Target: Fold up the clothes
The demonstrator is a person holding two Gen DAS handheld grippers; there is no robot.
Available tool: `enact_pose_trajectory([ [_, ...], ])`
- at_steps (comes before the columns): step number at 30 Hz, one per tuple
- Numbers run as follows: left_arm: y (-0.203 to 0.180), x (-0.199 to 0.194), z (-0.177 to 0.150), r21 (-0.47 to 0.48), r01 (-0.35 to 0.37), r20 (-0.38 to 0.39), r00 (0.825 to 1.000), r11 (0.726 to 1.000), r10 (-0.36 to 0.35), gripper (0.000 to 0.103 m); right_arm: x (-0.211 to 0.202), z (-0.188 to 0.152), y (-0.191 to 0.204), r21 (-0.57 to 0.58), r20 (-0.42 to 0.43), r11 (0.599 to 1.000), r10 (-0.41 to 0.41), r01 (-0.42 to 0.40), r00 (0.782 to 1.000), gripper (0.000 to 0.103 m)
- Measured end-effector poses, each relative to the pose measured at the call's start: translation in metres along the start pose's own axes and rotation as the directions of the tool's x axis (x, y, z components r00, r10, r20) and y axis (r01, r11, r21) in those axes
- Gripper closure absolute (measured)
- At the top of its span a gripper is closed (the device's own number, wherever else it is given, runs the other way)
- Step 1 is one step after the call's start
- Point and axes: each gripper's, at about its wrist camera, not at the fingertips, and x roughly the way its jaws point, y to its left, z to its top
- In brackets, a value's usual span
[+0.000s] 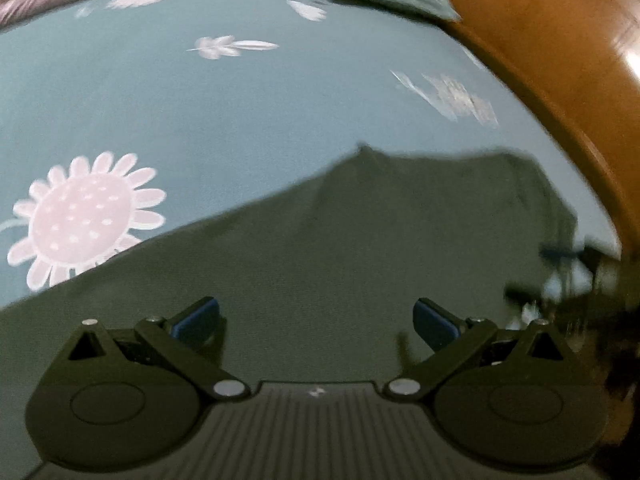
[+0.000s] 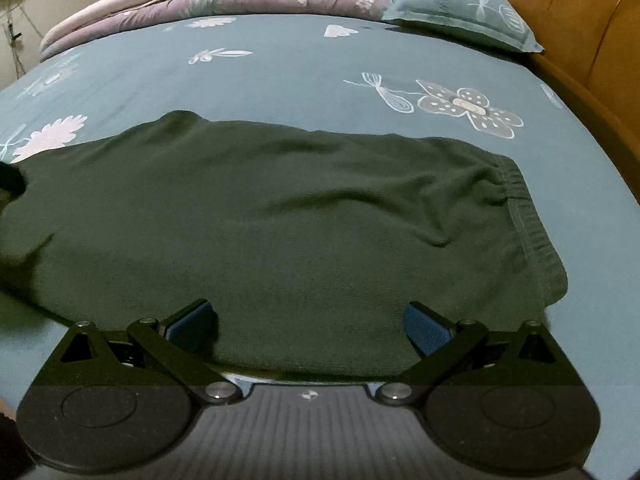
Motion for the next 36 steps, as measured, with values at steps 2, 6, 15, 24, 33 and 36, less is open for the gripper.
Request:
enact_pose_trajectory([
  [2,-0.004,0.007,-0.008,0.021,-0.017,-0.034,0.999,1.0,0.017,0.001,0.001,-0.001,0.003,-0.009,-0.005,1.0,-0.009,0.009,1.0,0.0],
  [6,-0.006,0.017,-0.017,-0.002,-0.039,-0.031,0.999,0.999,0.039,0.001,0.0,-0.001,0.005,-0.014,-0.011,1.0,-0.022,0.021,1.0,0.0],
  [15,0.019,-0.016,-0.022,-0.022,-0.051,0.009,0.999,0.998,0.051,0.001,-0.014,0.017,0.017,-0.024,-0.003,1.0,-0.005,0.005,1.0,0.0],
  [24,0.103,-0.06,-0.062,-0.187,-0.113,0.055,0.991,0.976,0.125,0.001,-0.011,0.034,0.067,-0.032,-0.006,0.998,0.055,-0.055,0.998,0.0],
  [33,0.194,-0.085,-0.104,-0.328,-0.083,0.102,0.987,0.941,0.123,0.001,-0.012,0.056,0.152,-0.127,-0.012,0.99,0.063,-0.064,0.998,0.0],
  [36,0.212,-0.092,-0.11,-0.34,-0.018,0.144,0.987,0.94,0.071,0.001,-0.012,0.063,0.181,-0.162,-0.02,0.984,0.078,-0.08,0.997,0.0],
])
